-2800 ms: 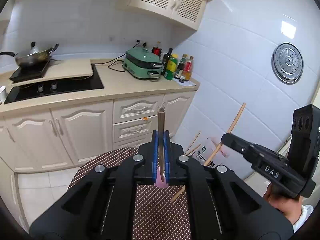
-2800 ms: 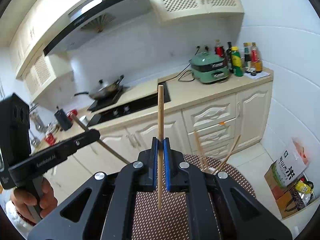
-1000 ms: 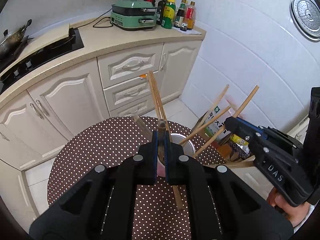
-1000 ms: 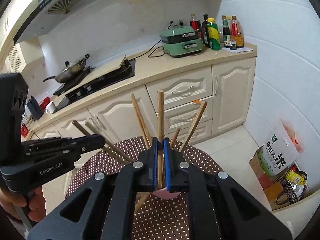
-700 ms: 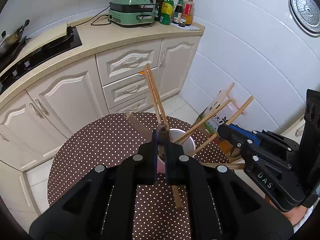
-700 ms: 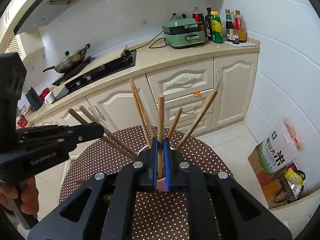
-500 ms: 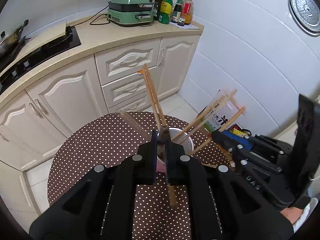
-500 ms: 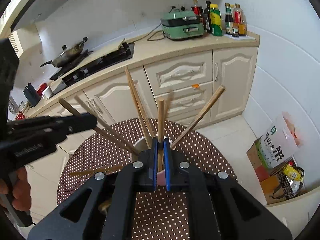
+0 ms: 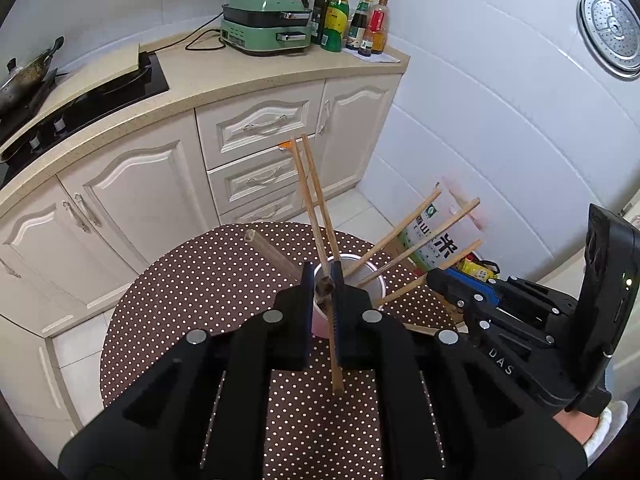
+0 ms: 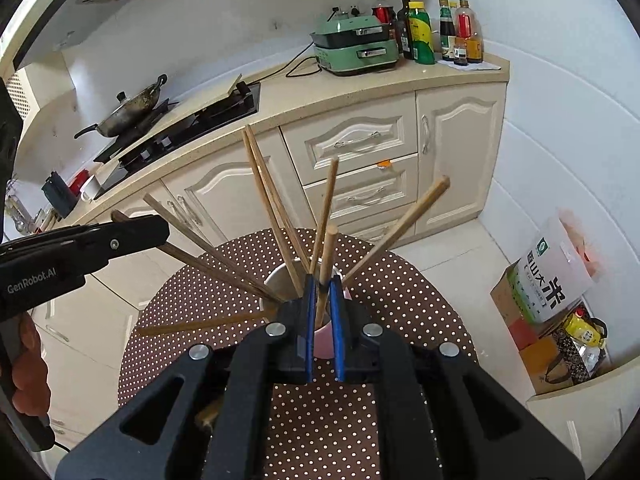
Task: Organize utensils
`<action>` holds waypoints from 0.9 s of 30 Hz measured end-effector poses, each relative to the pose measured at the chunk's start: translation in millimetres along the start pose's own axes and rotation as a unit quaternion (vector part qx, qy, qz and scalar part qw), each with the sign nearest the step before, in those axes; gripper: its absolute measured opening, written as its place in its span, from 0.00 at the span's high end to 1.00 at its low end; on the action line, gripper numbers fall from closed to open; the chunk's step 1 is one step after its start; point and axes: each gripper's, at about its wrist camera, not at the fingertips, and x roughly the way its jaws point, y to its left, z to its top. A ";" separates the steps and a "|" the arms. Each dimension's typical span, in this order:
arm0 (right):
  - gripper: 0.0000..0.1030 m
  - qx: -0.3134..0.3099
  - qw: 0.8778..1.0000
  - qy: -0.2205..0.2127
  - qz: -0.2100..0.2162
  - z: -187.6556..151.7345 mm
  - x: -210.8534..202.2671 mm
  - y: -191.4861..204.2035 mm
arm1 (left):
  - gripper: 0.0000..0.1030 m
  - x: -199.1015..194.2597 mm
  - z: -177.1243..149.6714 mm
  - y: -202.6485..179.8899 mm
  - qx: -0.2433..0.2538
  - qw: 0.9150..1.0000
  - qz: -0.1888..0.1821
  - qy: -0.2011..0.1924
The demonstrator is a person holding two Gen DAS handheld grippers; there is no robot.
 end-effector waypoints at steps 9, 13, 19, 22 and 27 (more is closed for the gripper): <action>0.79 0.018 1.000 -0.021 0.003 1.8 -27.1 8.1 | 0.45 -35.3 -3.5 2.6 -0.001 0.999 0.012 -0.044; 0.75 0.013 0.999 -0.035 0.003 -1.1 -44.2 20.7 | 0.45 -54.3 -9.5 5.7 0.003 0.998 0.016 -0.059; 0.72 0.011 0.998 -0.058 0.004 -8.9 -75.1 44.5 | 0.36 -89.9 -26.7 19.7 -0.007 0.996 0.027 -0.081; 0.72 0.003 0.998 -0.070 0.007 -14.1 -92.0 60.4 | 0.35 -110.6 -37.3 28.8 -0.017 0.995 0.026 -0.090; 0.69 -0.012 0.996 -0.086 0.014 -24.0 -120.0 88.5 | 0.31 -149.3 -59.0 40.3 -0.024 0.992 0.046 -0.116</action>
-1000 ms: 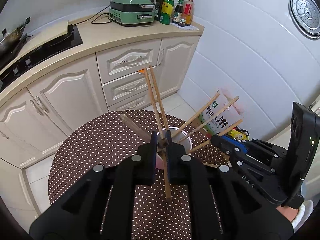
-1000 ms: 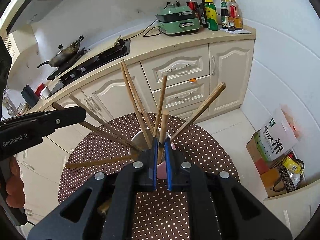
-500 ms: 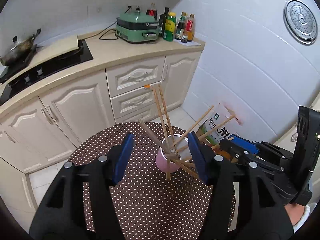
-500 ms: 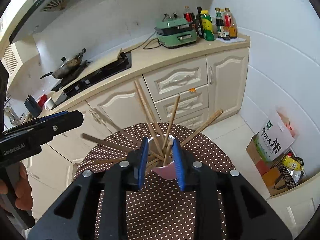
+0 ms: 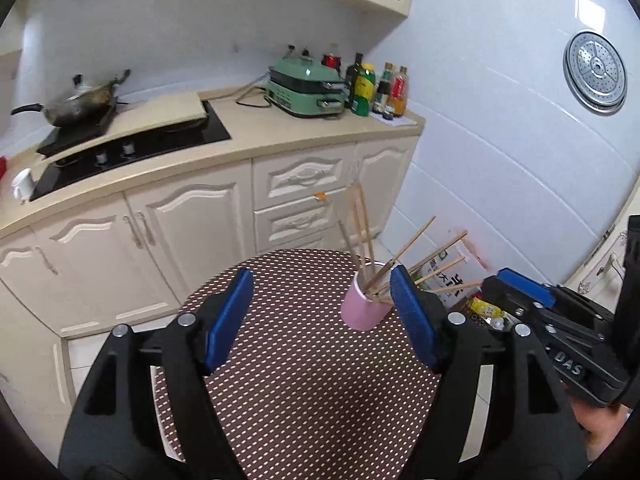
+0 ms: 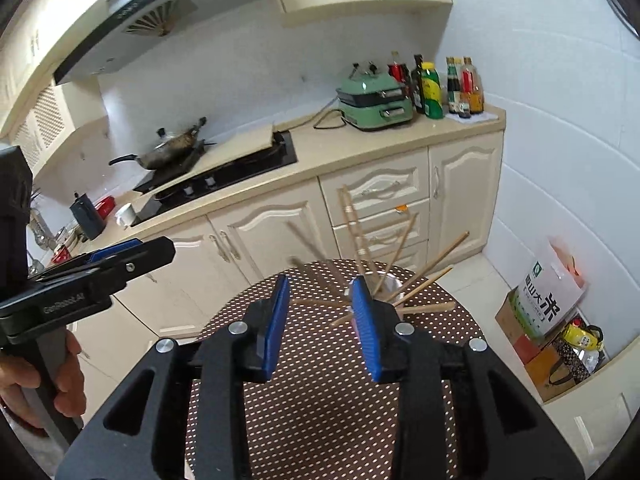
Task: Organize utensils
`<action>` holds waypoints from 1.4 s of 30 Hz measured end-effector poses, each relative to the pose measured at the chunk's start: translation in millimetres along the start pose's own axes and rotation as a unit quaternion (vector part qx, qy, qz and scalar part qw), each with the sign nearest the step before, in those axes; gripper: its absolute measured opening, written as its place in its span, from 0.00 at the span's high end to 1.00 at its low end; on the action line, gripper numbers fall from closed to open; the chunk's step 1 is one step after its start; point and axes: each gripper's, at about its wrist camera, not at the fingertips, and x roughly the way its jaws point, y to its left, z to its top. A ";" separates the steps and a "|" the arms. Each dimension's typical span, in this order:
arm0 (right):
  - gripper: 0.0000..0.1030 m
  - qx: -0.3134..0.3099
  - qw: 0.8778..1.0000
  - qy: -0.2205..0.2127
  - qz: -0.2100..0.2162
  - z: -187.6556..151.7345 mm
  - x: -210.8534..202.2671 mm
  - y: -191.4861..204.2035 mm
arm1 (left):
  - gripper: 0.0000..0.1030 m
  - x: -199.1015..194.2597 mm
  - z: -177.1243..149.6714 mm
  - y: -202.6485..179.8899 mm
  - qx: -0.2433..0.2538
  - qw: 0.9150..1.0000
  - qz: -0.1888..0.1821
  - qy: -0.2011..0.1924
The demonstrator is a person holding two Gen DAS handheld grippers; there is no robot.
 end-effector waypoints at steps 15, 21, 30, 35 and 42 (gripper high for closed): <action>0.47 -0.073 0.995 -0.058 0.026 -10.7 -73.2 64.1 | 0.15 -116.0 -29.9 10.6 -0.003 0.990 0.112 -0.090; 0.38 -0.095 0.992 -0.072 0.044 -18.8 -102.4 64.6 | 0.12 -149.1 -46.7 -9.8 -0.012 0.984 0.138 -0.109; 0.25 -0.119 0.987 -0.089 0.054 -41.9 -154.9 53.9 | 0.10 -194.7 -79.6 -52.6 -0.034 0.980 0.159 -0.116; 0.19 -0.120 0.986 -0.107 0.054 -52.6 -181.8 50.3 | 0.10 -222.1 -96.9 -76.1 -0.034 0.975 0.178 -0.131; 0.14 -0.130 0.982 -0.123 0.060 -64.7 -210.8 48.7 | 0.09 -249.2 -113.9 -98.3 -0.037 0.969 0.193 -0.150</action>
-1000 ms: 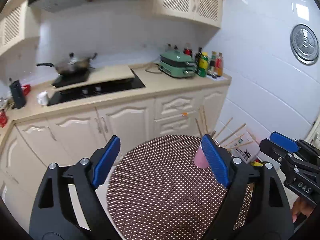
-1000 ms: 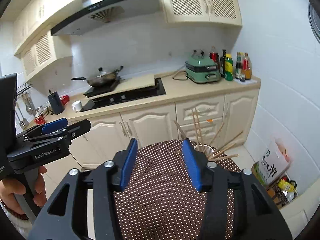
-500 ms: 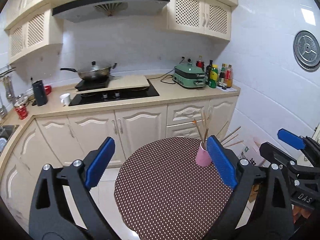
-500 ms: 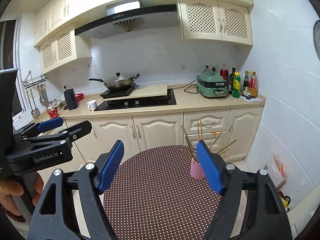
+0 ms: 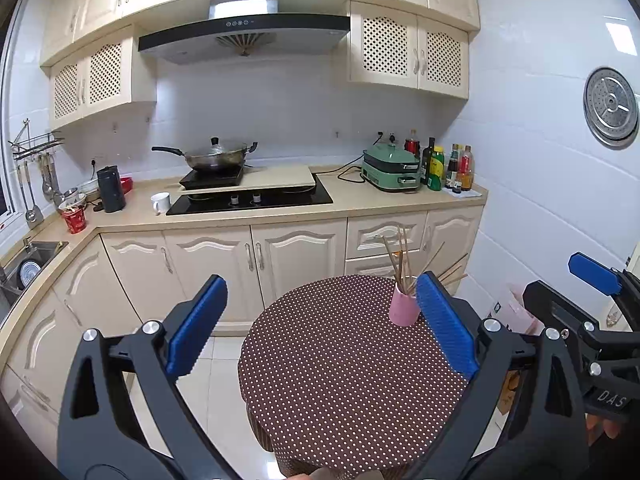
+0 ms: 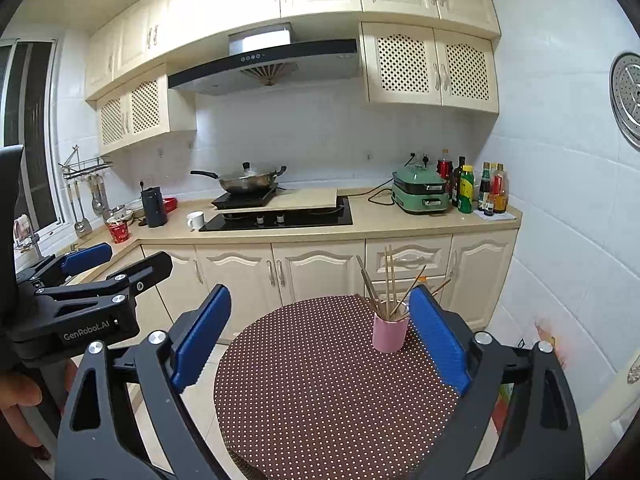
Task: Organize utensils
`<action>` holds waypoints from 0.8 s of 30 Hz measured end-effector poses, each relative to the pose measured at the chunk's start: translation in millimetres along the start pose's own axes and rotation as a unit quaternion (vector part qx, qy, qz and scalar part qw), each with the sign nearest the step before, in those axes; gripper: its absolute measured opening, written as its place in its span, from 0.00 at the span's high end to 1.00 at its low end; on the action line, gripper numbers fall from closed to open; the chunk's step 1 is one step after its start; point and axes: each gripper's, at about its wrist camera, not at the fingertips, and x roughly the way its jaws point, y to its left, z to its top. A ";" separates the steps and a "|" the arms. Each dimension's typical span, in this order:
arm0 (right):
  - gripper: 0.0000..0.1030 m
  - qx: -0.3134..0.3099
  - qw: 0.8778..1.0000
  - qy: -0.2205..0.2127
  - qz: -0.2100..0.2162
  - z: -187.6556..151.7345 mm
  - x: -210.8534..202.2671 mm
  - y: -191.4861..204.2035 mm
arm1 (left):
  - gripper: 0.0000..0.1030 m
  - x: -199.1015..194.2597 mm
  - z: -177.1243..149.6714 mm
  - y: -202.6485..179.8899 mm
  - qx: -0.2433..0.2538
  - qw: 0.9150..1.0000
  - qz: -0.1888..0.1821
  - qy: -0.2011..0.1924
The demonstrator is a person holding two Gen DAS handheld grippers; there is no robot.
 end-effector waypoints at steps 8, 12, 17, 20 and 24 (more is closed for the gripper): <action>0.11 -0.012 1.000 -0.025 0.006 2.9 -18.6 2.7 | 0.07 -30.9 3.3 -8.9 0.011 0.999 0.021 -0.037; 0.11 -0.016 0.999 -0.032 0.008 4.5 -22.2 2.5 | 0.07 -35.9 6.7 -11.5 0.012 0.999 0.025 -0.044; 0.10 -0.018 0.999 -0.040 0.009 3.1 -25.8 4.5 | 0.07 -39.4 7.9 -10.9 0.011 0.998 0.029 -0.050; 0.10 -0.016 0.999 -0.043 0.010 4.8 -26.3 6.3 | 0.07 -39.8 8.0 -10.1 0.011 0.998 0.031 -0.049; 0.09 -0.019 0.999 -0.049 0.007 5.4 -28.3 10.0 | 0.07 -42.7 8.2 -7.7 0.013 0.998 0.033 -0.053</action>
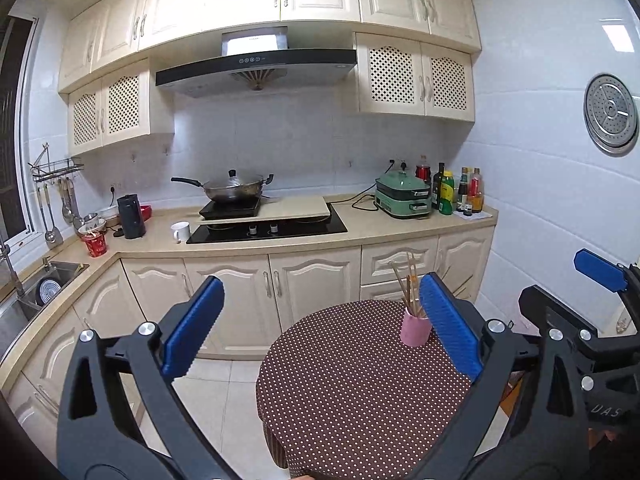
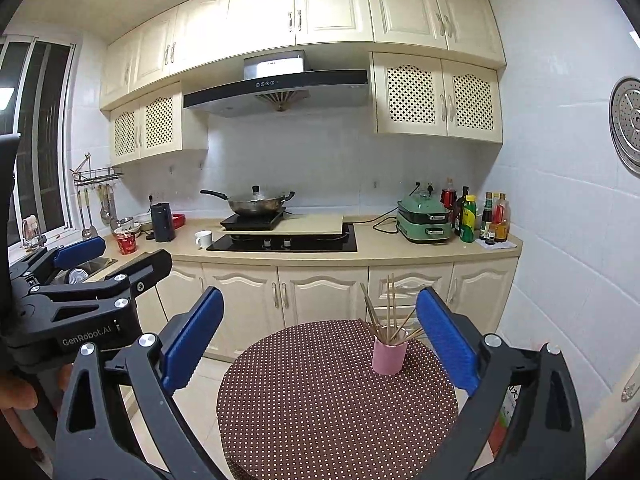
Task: Organize utensils
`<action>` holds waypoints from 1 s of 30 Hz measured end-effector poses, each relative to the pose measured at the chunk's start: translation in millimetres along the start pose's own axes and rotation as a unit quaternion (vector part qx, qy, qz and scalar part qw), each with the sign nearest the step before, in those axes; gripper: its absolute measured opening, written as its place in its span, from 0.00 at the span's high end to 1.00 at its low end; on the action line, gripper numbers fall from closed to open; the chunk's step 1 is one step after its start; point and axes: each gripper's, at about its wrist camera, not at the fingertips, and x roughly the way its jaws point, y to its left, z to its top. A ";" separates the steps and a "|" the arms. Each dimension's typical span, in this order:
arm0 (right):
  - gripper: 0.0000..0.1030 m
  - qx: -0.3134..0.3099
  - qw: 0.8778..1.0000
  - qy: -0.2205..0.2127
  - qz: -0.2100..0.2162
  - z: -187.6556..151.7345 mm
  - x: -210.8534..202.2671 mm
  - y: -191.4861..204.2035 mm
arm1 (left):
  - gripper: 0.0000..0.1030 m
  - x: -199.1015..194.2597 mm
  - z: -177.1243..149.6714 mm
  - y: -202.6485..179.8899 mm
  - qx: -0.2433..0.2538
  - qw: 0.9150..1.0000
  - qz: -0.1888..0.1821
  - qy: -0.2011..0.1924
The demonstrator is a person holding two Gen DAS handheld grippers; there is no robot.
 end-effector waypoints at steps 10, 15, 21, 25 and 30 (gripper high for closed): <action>0.09 -0.008 1.000 -0.006 0.009 4.9 2.0 11.5 | 0.06 -3.3 0.3 14.2 -0.003 1.000 0.011 -0.004; 0.09 -0.010 1.000 -0.008 0.018 7.6 3.4 17.6 | 0.06 -4.6 1.1 20.7 -0.006 1.000 0.022 -0.005; 0.09 -0.014 1.000 -0.009 0.026 10.0 5.1 21.4 | 0.06 -6.5 1.1 24.4 -0.006 1.000 0.028 -0.007; 0.09 -0.018 0.999 -0.008 0.028 11.4 5.7 22.2 | 0.06 -6.5 1.8 27.0 -0.009 0.999 0.030 -0.007; 0.09 -0.019 0.999 -0.009 0.030 11.8 5.3 20.0 | 0.06 -8.0 1.6 28.0 -0.010 0.999 0.031 -0.009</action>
